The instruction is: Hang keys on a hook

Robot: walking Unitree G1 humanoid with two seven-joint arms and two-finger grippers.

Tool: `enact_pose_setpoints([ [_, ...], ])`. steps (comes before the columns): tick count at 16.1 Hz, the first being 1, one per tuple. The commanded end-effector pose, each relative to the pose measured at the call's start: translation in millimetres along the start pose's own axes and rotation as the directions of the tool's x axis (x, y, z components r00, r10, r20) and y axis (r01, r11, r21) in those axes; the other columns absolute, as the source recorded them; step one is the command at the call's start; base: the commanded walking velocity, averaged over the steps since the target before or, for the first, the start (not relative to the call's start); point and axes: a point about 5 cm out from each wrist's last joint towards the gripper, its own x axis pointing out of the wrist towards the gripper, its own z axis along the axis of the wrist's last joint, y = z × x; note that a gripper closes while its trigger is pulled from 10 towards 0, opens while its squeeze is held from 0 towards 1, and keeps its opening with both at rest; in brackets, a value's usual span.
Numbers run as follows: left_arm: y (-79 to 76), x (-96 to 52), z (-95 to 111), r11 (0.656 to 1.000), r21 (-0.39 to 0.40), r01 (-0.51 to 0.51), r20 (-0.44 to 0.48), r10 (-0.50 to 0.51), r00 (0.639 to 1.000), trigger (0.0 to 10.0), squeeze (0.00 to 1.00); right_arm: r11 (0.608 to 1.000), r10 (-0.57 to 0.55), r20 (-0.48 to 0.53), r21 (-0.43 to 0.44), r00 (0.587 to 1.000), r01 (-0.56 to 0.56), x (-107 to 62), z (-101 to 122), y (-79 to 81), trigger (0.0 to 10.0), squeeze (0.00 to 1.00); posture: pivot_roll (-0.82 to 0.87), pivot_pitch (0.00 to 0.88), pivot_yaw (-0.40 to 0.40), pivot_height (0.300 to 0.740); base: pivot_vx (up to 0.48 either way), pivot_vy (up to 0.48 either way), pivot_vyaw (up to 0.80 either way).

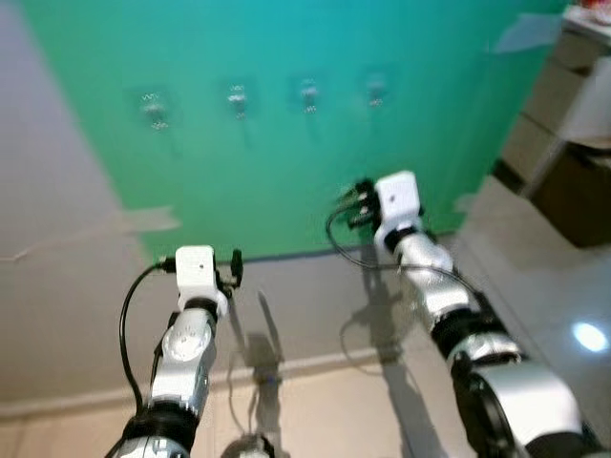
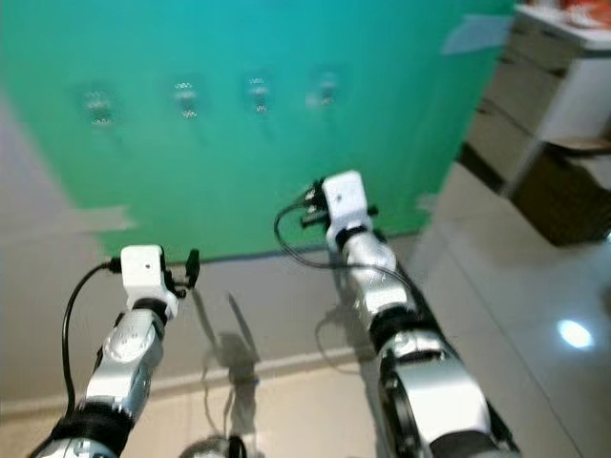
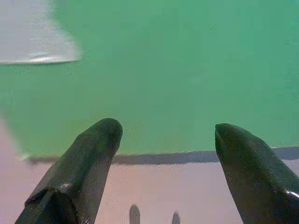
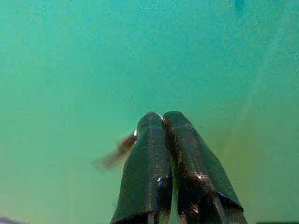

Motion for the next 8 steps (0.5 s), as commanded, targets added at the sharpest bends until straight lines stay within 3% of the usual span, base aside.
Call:
enact_pose_setpoints([
  [1, -1.9, 2.6, 3.7, 1.0, -0.005, 0.001, 0.011, -0.001, 1.0, 10.0, 0.0, 1.0, -0.024, 0.039, 0.012, 0.999, 0.024, 4.6, 11.9, -8.0, 0.0, 0.0, -0.03, 0.0, 0.009, 0.74, 0.0, 0.0, 0.0],
  [5, -0.4, 1.9, 2.7, 1.0, -0.008, -0.006, 0.01, 0.006, 1.0, 10.0, 0.0, 0.999, -0.042, 0.059, -0.01, 0.997, 0.042, 4.1, 14.8, -12.7, 0.0, 0.0, -0.02, 0.0, 0.004, 0.74, 0.0, 0.0, 0.0],
  [8, -0.4, 3.1, 3.3, 1.0, -0.012, -0.01, 0.011, 0.01, 1.0, 10.0, 0.0, 0.998, -0.048, 0.128, -0.024, 0.991, 0.052, 9.3, 31.0, -15.5, 0.0, 0.0, -0.03, 0.0, -0.001, 0.74, 0.0, 0.0, 0.0],
])
